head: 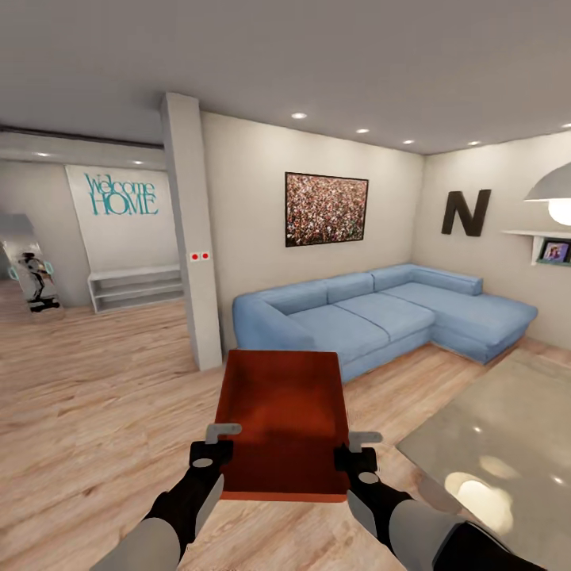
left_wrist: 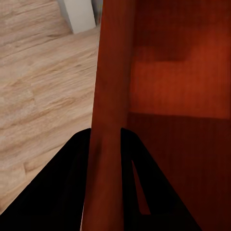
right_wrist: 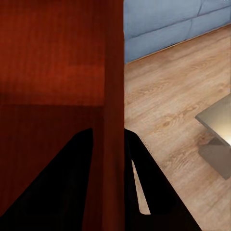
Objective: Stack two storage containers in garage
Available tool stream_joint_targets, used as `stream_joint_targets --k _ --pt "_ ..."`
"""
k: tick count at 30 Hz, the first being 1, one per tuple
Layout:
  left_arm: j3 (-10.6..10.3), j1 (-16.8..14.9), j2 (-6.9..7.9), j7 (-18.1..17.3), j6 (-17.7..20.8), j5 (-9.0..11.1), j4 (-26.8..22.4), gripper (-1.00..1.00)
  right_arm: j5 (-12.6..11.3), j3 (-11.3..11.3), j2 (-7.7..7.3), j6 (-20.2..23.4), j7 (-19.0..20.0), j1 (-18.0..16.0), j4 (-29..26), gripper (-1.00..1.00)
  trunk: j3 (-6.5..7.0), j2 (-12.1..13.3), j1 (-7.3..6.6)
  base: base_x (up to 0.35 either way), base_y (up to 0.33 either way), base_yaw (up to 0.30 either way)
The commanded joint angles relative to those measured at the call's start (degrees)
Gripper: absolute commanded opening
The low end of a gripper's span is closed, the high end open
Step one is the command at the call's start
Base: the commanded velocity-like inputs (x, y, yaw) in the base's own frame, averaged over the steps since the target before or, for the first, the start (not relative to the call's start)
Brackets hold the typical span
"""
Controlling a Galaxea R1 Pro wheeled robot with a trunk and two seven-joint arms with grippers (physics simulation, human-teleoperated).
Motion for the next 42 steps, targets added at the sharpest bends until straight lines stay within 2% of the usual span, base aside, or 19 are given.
stream_joint_targets --k 1,42 --pt "4.3 -0.1 -0.04 0.4 0.5 -0.7 -0.1 -1.0 1.0 -0.8 0.0 0.1 0.1 0.0 -0.3 -1.0 -0.1 -0.1 0.02 0.0 0.0 0.3" --pt "4.4 -0.1 -0.05 0.4 0.5 -0.7 -0.1 -1.0 1.0 -0.8 0.0 0.1 0.1 0.0 -0.3 -1.0 -0.1 -0.1 0.02 0.0 0.0 0.3"
